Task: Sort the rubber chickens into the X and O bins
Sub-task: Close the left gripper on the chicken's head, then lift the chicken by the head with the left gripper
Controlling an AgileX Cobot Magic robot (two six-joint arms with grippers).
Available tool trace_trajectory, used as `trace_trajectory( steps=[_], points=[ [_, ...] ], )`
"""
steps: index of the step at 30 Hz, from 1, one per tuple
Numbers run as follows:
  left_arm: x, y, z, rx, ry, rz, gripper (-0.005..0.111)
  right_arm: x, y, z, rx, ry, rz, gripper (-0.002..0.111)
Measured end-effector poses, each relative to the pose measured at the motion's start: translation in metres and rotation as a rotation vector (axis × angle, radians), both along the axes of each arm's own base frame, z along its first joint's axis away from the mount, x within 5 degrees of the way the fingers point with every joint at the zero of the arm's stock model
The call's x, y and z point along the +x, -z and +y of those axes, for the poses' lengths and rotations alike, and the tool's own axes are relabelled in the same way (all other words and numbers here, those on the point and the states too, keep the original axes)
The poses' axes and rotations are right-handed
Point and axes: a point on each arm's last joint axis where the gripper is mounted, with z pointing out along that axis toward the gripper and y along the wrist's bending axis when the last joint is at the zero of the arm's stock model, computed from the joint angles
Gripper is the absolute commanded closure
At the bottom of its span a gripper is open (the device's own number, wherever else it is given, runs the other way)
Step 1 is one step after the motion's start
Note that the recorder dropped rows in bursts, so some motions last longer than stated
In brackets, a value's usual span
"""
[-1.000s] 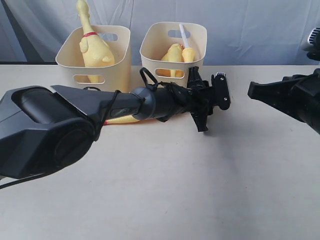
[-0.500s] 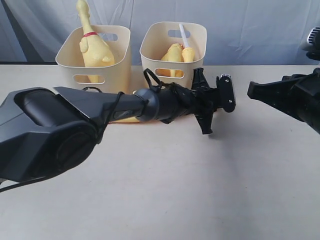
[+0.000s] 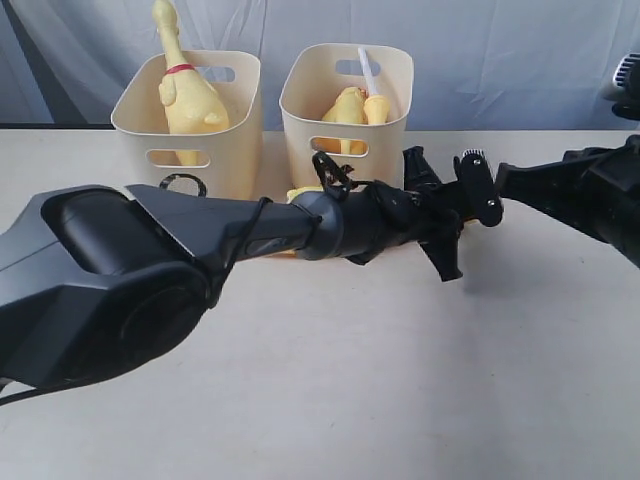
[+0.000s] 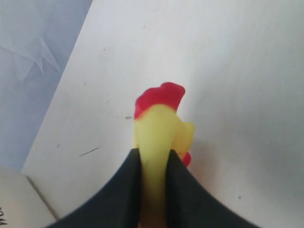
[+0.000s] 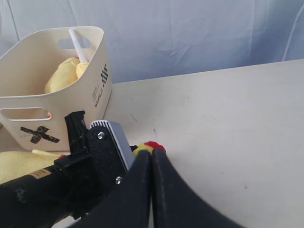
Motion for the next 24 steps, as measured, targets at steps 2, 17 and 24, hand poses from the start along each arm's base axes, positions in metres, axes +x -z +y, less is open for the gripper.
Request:
trace_trajectory(
  steps=[2, 17, 24],
  points=[
    [-0.003, -0.006, -0.002, -0.022, -0.021, 0.008, 0.107, 0.000, 0.000, 0.000, -0.001, 0.002, -0.001, 0.109],
    [-0.010, -0.054, 0.013, -0.127, -0.387, 0.032, 0.107, 0.000, -0.003, -0.013, -0.032, 0.140, -0.036, 0.109],
    [-0.024, -0.058, 0.001, -0.141, -0.370, 0.043, 0.107, -0.002, -0.003, -0.018, -0.037, 0.203, -0.026, 0.109]
  ],
)
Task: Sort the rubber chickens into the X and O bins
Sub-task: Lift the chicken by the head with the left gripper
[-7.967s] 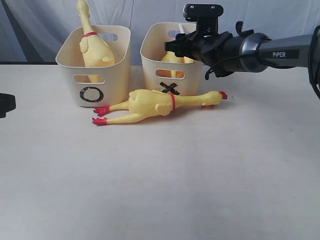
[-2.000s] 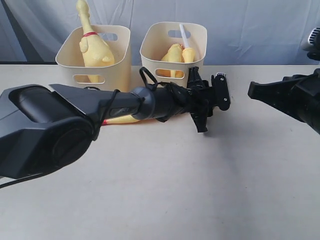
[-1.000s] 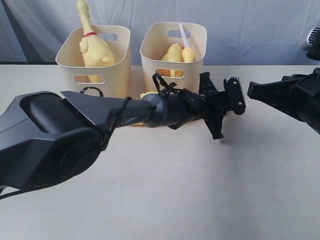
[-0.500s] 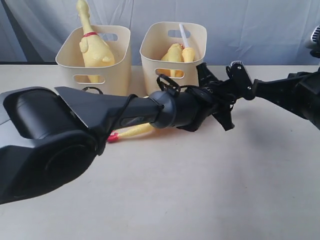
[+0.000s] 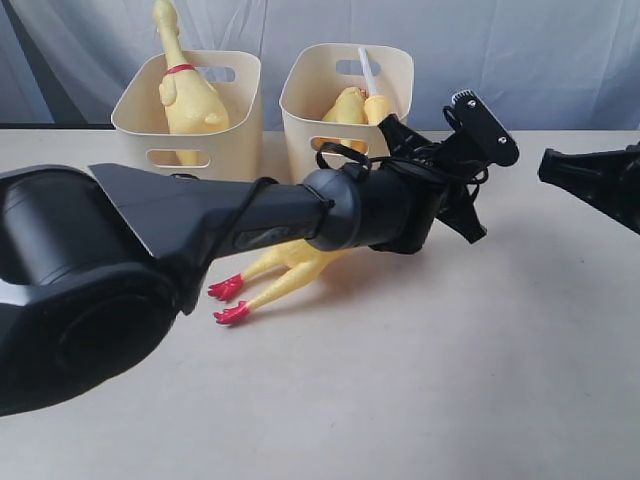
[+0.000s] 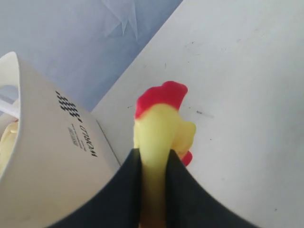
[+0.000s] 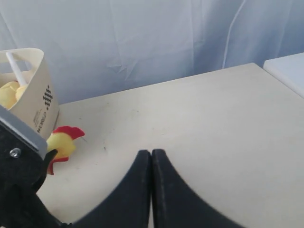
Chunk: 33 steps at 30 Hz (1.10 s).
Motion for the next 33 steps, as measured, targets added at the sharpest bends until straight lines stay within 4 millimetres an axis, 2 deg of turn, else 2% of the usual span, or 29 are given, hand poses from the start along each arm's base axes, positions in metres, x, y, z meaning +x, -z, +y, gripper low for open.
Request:
trace_trajectory(
  steps=[4, 11, 22, 33],
  points=[
    [-0.008, -0.005, -0.005, -0.001, -0.006, -0.008, 0.107, -0.002, 0.001, -0.006, -0.004, 0.075, 0.008, 0.109],
    [-0.016, -0.029, -0.007, -0.038, -0.035, -0.025, 0.107, -0.004, 0.002, -0.009, -0.001, 0.113, 0.025, 0.109],
    [-0.018, -0.084, 0.011, -0.090, -0.155, -0.093, 0.107, -0.003, 0.003, -0.007, 0.016, 0.094, 0.038, 0.109],
    [-0.028, -0.148, 0.036, -0.171, -0.240, -0.161, 0.107, -0.003, 0.004, -0.006, 0.003, 0.081, 0.044, 0.109]
  ],
)
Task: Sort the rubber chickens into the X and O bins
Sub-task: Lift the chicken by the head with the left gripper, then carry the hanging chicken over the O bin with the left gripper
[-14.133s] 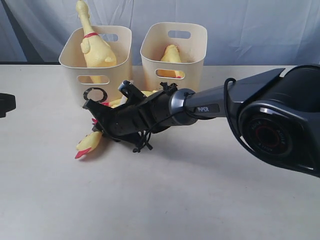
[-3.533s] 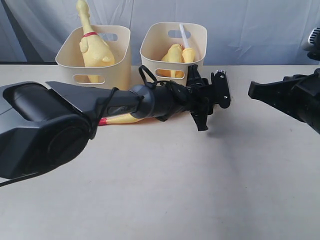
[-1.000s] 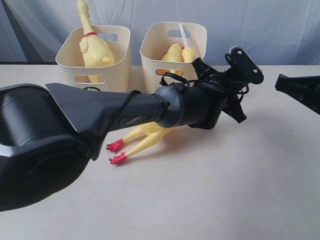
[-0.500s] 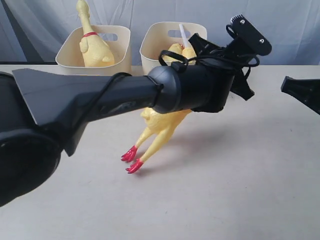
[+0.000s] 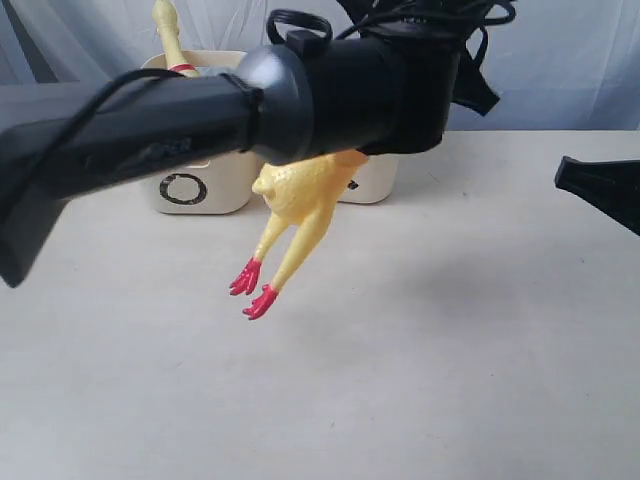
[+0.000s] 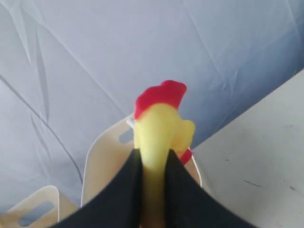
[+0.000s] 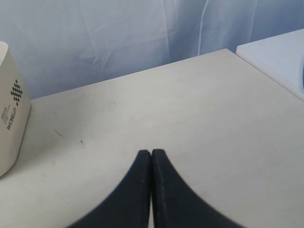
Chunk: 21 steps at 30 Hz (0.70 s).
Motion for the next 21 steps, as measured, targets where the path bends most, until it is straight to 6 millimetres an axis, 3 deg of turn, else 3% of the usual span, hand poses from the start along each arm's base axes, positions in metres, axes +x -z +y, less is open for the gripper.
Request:
trace_trajectory(
  steps=[6, 9, 13, 17, 21],
  points=[
    [-0.011, -0.044, 0.018, -0.070, -0.016, -0.047, 0.107, 0.000, 0.000, 0.000, 0.000, -0.003, 0.001, 0.109],
    [-0.024, -0.087, 0.037, -0.145, -0.020, -0.100, 0.107, 0.000, 0.000, 0.001, 0.002, -0.008, 0.003, 0.109],
    [-0.043, -0.129, 0.064, -0.216, -0.023, -0.148, 0.107, 0.000, 0.000, 0.001, 0.001, -0.010, 0.004, 0.109],
    [-0.054, -0.142, 0.085, -0.233, -0.032, -0.160, 0.107, 0.000, 0.000, 0.001, -0.003, -0.015, 0.001, 0.109],
    [-0.053, -0.156, 0.131, -0.339, -0.082, -0.161, 0.107, 0.000, 0.000, 0.001, -0.002, -0.017, 0.001, 0.109]
  ],
)
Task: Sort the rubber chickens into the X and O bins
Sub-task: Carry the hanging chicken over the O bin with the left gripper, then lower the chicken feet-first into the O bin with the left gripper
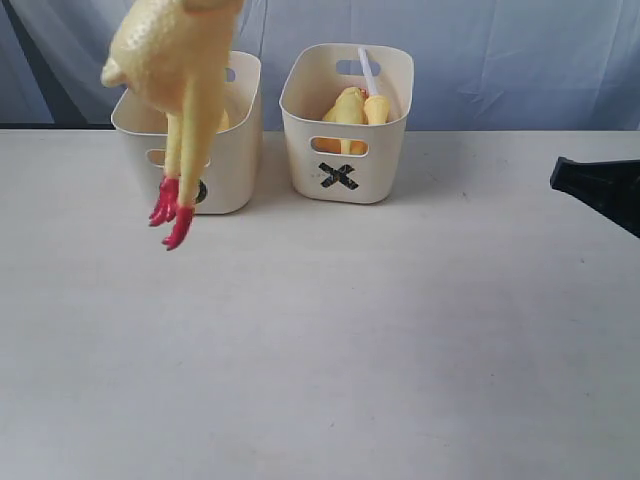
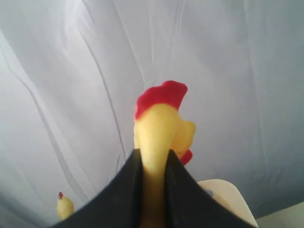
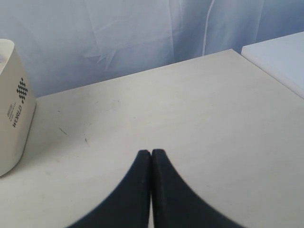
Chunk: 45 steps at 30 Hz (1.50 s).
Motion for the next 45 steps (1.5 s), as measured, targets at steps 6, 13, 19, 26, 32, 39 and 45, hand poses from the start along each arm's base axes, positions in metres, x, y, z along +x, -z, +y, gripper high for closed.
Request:
trace_trajectory(
  steps=[6, 13, 19, 26, 32, 39, 45],
  points=[
    [0.007, -0.016, 0.078, -0.228, -0.025, -0.025, 0.107, 0.000, 0.000, 0.000, 0.000, -0.002, 0.001, 0.109],
    [0.049, -0.009, 0.184, -0.525, 0.006, -0.021, 0.107, 0.002, 0.000, 0.006, 0.005, -0.077, -0.003, 0.109],
    [0.114, 0.053, 0.254, -0.715, 0.023, 0.154, 0.107, 0.004, -0.001, 0.015, -0.001, -0.178, -0.008, 0.109],
    [0.157, 0.070, 0.263, -0.798, 0.053, 0.196, 0.107, 0.004, -0.001, 0.017, -0.002, -0.213, -0.009, 0.109],
    [0.180, 0.064, 0.267, -0.937, 0.055, 0.180, 0.107, 0.004, -0.001, 0.018, -0.001, -0.218, -0.008, 0.109],
    [0.205, 0.067, 0.276, -1.079, 0.007, 0.156, 0.107, 0.004, -0.001, 0.021, 0.000, -0.248, -0.007, 0.109],
    [0.222, 0.071, 0.282, -1.105, -0.022, 0.123, 0.107, 0.005, -0.002, 0.026, -0.022, -0.315, -0.017, 0.109]
  ],
)
